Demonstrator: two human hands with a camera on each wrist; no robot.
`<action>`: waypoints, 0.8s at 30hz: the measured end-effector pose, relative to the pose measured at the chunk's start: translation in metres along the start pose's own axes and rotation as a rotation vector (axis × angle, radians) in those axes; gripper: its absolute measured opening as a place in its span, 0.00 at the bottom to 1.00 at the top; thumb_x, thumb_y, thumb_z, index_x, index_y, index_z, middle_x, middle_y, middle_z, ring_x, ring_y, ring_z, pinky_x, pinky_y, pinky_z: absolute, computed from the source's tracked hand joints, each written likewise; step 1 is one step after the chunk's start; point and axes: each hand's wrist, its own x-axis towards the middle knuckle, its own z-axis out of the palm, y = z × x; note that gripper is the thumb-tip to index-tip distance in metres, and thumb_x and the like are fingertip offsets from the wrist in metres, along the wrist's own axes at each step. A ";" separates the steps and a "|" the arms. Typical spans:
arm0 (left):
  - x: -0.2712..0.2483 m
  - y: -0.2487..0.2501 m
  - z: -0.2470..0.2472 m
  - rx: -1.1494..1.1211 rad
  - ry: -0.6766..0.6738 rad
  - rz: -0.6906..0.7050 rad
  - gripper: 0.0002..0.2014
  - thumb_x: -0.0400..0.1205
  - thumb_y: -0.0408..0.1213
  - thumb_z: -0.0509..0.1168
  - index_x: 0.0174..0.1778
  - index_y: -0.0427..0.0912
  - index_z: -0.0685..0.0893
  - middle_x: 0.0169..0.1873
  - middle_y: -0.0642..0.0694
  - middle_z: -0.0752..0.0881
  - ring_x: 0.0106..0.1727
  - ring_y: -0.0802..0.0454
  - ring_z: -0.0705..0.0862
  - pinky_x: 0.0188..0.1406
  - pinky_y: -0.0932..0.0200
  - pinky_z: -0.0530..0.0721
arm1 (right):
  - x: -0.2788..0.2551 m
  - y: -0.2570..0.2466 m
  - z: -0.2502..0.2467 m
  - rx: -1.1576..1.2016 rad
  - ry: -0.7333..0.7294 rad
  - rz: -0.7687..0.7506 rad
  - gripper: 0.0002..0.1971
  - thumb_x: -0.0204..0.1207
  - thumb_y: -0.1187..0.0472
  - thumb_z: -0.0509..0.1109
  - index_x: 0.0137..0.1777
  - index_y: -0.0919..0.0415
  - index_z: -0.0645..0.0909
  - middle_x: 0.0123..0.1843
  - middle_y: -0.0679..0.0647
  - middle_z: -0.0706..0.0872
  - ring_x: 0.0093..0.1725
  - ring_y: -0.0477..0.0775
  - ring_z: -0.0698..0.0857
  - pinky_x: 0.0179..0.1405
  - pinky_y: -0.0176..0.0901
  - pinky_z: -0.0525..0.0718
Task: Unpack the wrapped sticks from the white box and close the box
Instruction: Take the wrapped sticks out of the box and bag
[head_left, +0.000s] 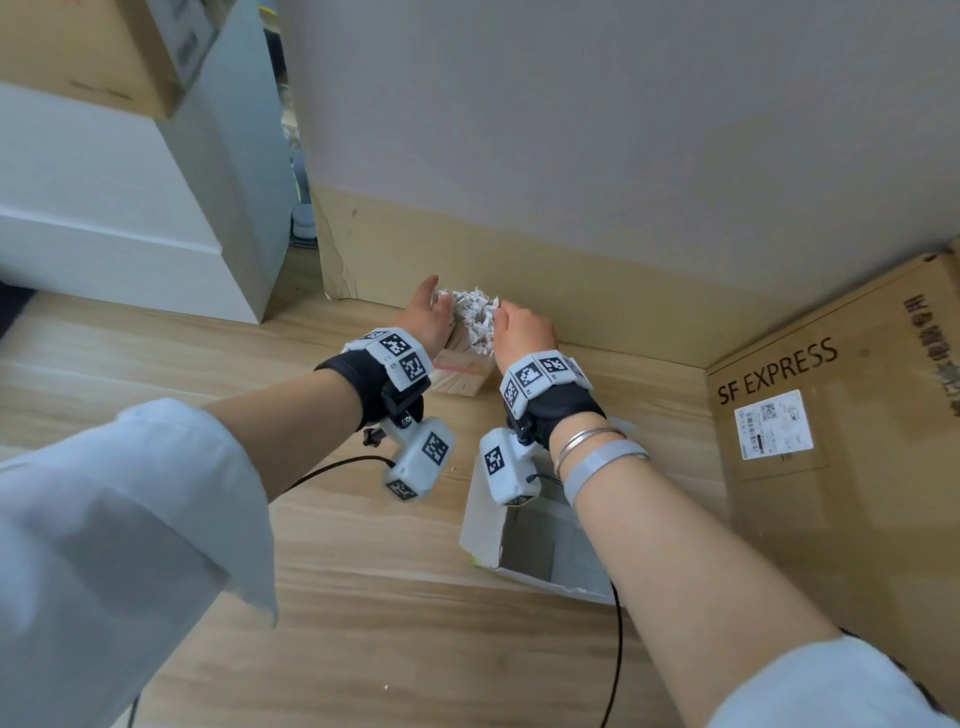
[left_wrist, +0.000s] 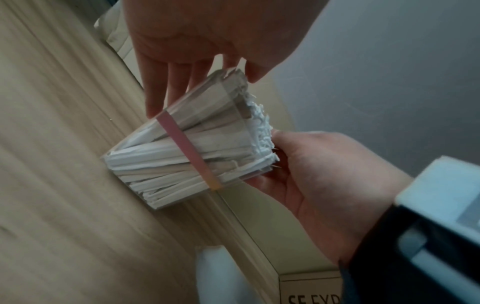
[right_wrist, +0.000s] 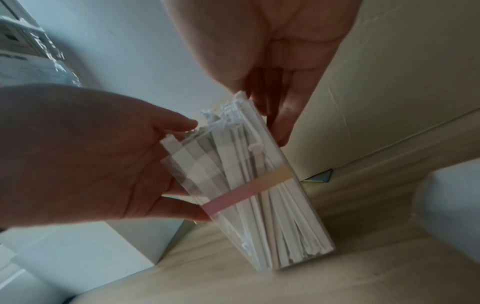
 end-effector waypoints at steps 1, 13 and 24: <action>0.004 -0.002 0.001 0.004 0.001 -0.023 0.25 0.88 0.41 0.45 0.82 0.42 0.54 0.81 0.37 0.63 0.79 0.39 0.66 0.78 0.46 0.68 | 0.002 0.001 0.002 -0.014 -0.016 -0.004 0.20 0.88 0.60 0.47 0.63 0.69 0.78 0.59 0.67 0.86 0.59 0.66 0.84 0.49 0.47 0.79; 0.001 -0.005 0.011 0.084 0.122 -0.022 0.23 0.87 0.44 0.47 0.79 0.42 0.61 0.69 0.30 0.77 0.68 0.35 0.78 0.66 0.49 0.75 | -0.010 0.005 0.004 0.059 -0.044 0.035 0.20 0.87 0.56 0.50 0.68 0.66 0.76 0.62 0.66 0.85 0.62 0.67 0.82 0.51 0.49 0.78; -0.054 0.005 0.016 0.169 0.159 0.126 0.21 0.86 0.37 0.50 0.75 0.42 0.68 0.71 0.32 0.72 0.66 0.36 0.77 0.65 0.53 0.74 | -0.061 0.013 -0.008 0.146 0.028 0.026 0.16 0.84 0.57 0.54 0.63 0.60 0.80 0.58 0.64 0.87 0.56 0.66 0.85 0.52 0.49 0.82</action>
